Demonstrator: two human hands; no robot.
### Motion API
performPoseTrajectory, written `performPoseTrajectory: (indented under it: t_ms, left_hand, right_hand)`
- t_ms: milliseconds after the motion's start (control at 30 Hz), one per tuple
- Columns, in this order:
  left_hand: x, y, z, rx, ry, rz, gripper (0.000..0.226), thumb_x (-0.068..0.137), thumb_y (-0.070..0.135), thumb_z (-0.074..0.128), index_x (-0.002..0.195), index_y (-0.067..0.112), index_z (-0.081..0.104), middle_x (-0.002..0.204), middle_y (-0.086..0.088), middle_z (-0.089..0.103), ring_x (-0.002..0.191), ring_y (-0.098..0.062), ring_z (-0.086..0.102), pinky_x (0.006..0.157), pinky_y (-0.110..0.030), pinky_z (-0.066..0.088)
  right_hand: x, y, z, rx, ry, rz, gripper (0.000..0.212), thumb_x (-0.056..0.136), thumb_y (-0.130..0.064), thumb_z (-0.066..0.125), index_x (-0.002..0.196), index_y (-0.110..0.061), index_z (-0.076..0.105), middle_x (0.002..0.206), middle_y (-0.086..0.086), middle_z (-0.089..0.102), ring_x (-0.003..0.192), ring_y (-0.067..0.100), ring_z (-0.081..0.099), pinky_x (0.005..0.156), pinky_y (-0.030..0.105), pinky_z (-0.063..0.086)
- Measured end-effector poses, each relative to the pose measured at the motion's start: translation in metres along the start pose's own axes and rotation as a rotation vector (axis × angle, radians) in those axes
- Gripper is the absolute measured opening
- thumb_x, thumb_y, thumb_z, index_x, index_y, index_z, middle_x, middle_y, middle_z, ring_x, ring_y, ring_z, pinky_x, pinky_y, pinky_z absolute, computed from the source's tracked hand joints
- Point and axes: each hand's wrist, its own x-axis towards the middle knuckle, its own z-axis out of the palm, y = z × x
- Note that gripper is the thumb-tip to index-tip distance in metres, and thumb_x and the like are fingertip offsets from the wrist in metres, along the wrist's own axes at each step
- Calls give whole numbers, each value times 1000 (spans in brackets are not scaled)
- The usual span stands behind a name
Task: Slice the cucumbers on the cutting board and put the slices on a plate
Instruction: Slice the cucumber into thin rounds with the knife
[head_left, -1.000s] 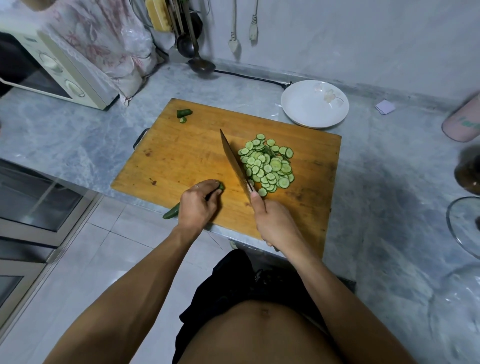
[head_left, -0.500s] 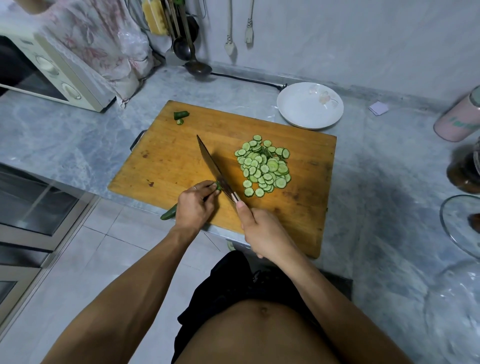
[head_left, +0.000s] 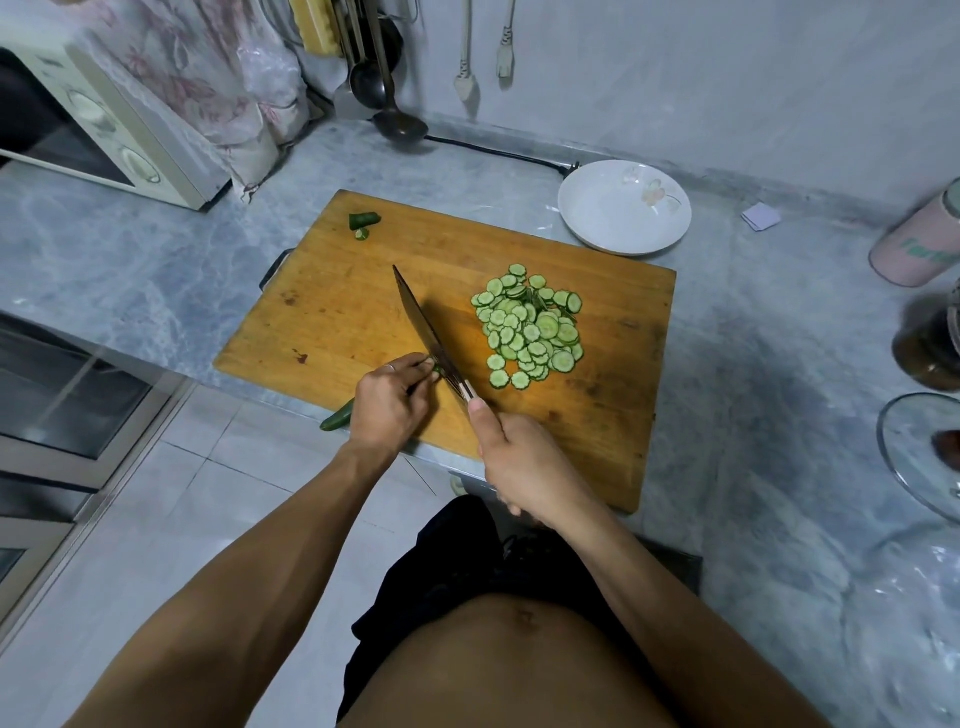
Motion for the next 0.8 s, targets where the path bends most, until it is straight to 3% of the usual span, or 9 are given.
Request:
performPoseTrajectory:
  t_ms: [67,133,167,233,400,500,667,733,800]
  left_hand:
    - [-1,1,1,4,6,4,16,82,6,73,97,3,77,106,-11,73,89,-23,71,92,-6,38]
    - [-1,1,0,8,12,19,16,81,4,72,95,3,77,105,-11,73,87,-25,71,89,-7,39]
    - [-1,2,-1,18,10,31,15,80,3,72,95,3,77,105,-11,73,86,-25,70,88,-9,39]
    - [-2,5,-1,49,-1,49,14,82,4,72,95,3,77,105,-9,73,86,-25,69,84,-17,46]
    - [-4,8,-5,126,17,27,18,85,16,70,100,9,77,106,-4,71,86,-27,67,74,-32,56]
    - [-4,13,-8,232,21,8,20,86,24,67,103,18,77,106,1,72,86,-27,64,77,-32,53]
    - [-2,24,-8,150,3,-100,24,88,19,67,111,17,74,115,2,70,96,-24,65,75,-30,52]
    - [-1,26,-7,116,6,-61,23,87,16,69,109,15,75,114,0,71,97,-25,66,77,-31,54]
    - [1,29,-3,76,10,-42,22,86,14,70,107,14,75,113,-2,71,99,-23,67,81,-30,55]
  right_hand:
    - [7,-3,4,-1,17,-1,60,102,-60,23,80,-12,49,68,6,51,39,14,57,36,19,38]
    - [14,-4,10,-8,22,-31,58,103,-58,22,73,-15,47,71,5,51,69,30,65,57,34,54]
    - [15,-6,11,-9,19,-38,58,104,-57,22,72,-15,49,75,6,52,81,34,64,70,44,57]
    - [16,-9,12,-8,23,-42,62,105,-54,22,77,-11,56,80,9,56,90,37,63,79,51,55]
    - [23,1,7,-31,58,-10,65,104,-58,22,73,-12,56,66,3,52,73,29,59,65,32,42]
    - [22,6,-1,-26,60,6,64,103,-59,24,70,-14,55,65,2,54,65,25,57,62,33,44]
    - [17,15,-16,24,106,10,66,103,-59,25,62,-14,51,56,3,52,46,20,50,54,35,50]
    - [17,15,-19,39,101,22,67,103,-59,25,68,-11,57,58,5,53,44,19,51,47,31,46]
    - [17,14,-20,11,82,20,70,102,-60,25,85,-7,66,62,5,54,50,20,53,50,35,51]
